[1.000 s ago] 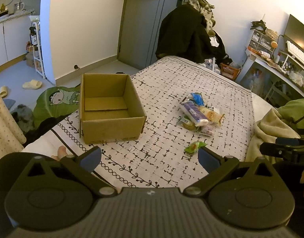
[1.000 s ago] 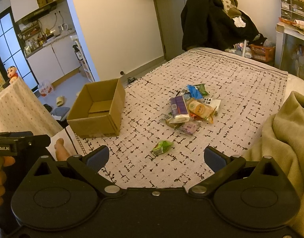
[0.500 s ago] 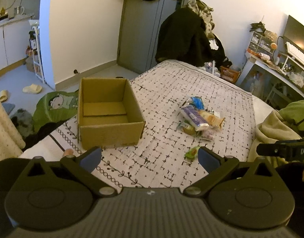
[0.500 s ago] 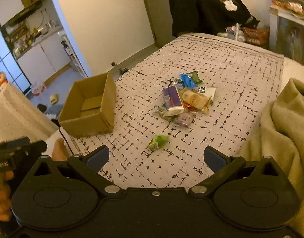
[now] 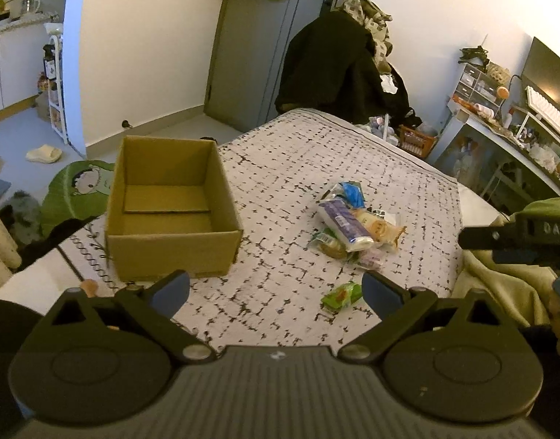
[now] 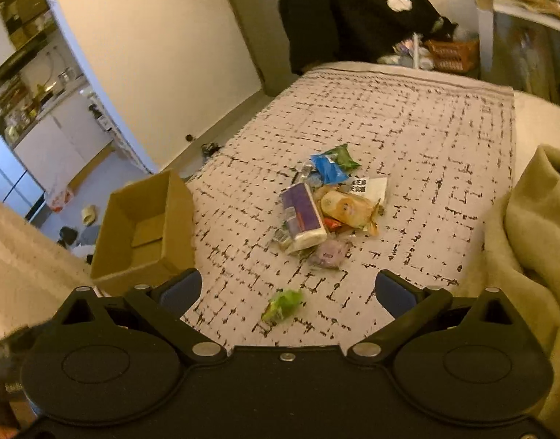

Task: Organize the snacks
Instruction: 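Reach the left tool to the green snack packet while the right tool approaches the pink bun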

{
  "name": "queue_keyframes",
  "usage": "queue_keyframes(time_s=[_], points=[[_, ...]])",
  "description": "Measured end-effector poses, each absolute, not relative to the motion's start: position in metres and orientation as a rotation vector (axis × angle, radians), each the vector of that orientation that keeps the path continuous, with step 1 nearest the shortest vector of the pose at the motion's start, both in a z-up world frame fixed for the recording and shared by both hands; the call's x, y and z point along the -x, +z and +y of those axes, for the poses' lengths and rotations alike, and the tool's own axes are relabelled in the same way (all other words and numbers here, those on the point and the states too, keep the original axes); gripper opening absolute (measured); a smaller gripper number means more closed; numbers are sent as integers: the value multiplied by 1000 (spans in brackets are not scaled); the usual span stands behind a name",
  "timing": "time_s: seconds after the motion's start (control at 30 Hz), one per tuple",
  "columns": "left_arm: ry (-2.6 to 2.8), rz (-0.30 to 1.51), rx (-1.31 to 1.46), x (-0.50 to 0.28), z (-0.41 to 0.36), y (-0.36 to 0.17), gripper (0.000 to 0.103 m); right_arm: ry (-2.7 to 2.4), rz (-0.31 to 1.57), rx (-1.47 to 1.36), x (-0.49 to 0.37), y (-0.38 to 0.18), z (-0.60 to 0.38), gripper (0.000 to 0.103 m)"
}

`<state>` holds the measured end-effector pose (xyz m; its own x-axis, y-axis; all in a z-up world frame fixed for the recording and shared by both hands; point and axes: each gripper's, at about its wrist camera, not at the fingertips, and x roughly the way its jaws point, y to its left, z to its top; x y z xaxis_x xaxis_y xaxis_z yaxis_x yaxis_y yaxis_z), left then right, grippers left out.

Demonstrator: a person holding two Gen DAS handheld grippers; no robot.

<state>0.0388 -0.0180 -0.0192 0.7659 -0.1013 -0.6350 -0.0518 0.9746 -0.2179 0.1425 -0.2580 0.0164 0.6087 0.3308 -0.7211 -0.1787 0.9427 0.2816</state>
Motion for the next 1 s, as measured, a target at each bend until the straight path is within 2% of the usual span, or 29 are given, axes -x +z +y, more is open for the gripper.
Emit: queue_keyframes(time_s=[0.2,0.3,0.4,0.47,0.53,1.0], points=[[-36,719,253,-58,-28,-31,99,279,934,-254,-173,1,-258,99],[-39,742,262,-70,-33,-39,95,286,956,-281,-183,-4,-259,96],[-42,757,285,-80,-37,-45,87,272,969,-253,-192,-7,-257,93],[-53,780,297,-89,-41,-50,76,268,977,-241,-199,-10,-258,92],[-61,794,300,-96,-46,-55,73,268,979,-221,-205,-11,-257,91],[-110,877,311,-128,-81,-90,72,251,1006,-271,-223,-38,-271,84]])
